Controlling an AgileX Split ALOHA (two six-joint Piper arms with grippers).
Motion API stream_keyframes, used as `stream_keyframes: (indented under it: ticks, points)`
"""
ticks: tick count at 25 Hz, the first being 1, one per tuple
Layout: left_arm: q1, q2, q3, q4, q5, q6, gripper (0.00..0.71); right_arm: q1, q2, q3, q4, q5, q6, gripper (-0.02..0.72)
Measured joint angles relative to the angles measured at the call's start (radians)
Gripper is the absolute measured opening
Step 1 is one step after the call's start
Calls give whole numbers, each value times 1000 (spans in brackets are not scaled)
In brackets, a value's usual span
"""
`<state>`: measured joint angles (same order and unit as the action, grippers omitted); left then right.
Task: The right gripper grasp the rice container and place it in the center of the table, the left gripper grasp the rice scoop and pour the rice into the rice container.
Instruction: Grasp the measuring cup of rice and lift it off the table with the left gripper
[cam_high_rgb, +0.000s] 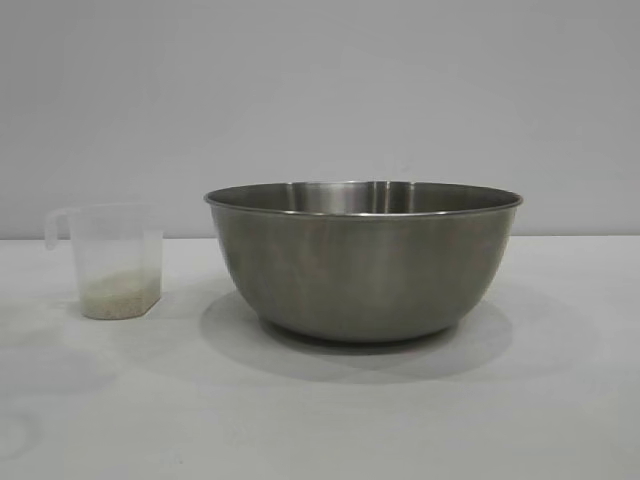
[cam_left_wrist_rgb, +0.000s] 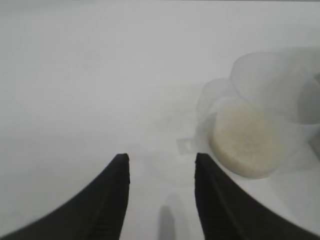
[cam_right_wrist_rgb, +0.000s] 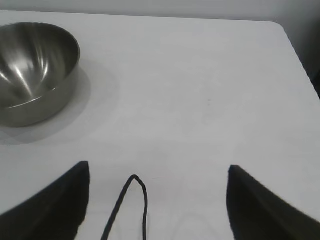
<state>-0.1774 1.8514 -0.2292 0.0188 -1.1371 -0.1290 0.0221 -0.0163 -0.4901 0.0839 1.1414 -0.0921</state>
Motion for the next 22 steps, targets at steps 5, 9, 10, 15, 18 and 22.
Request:
stream_keyframes:
  ticks: [5, 9, 10, 15, 18, 22]
  points:
    - [0, 36, -53, 91, 0, 0, 302, 0, 0, 0, 0, 0, 0, 424]
    - [0, 53, -78, 121, -1, 24, 302, 0, 0, 0, 0, 0, 0, 323]
    - [0, 56, -83, 122, -1, 30, 302, 0, 0, 0, 0, 0, 0, 301]
    - [0, 70, -93, 124, -1, 35, 302, 0, 0, 0, 0, 0, 0, 251]
    - [0, 72, -93, 124, -1, 35, 302, 0, 0, 0, 0, 0, 0, 251]
    - [0, 93, -114, 123, -1, 37, 302, 0, 0, 0, 0, 0, 0, 251]
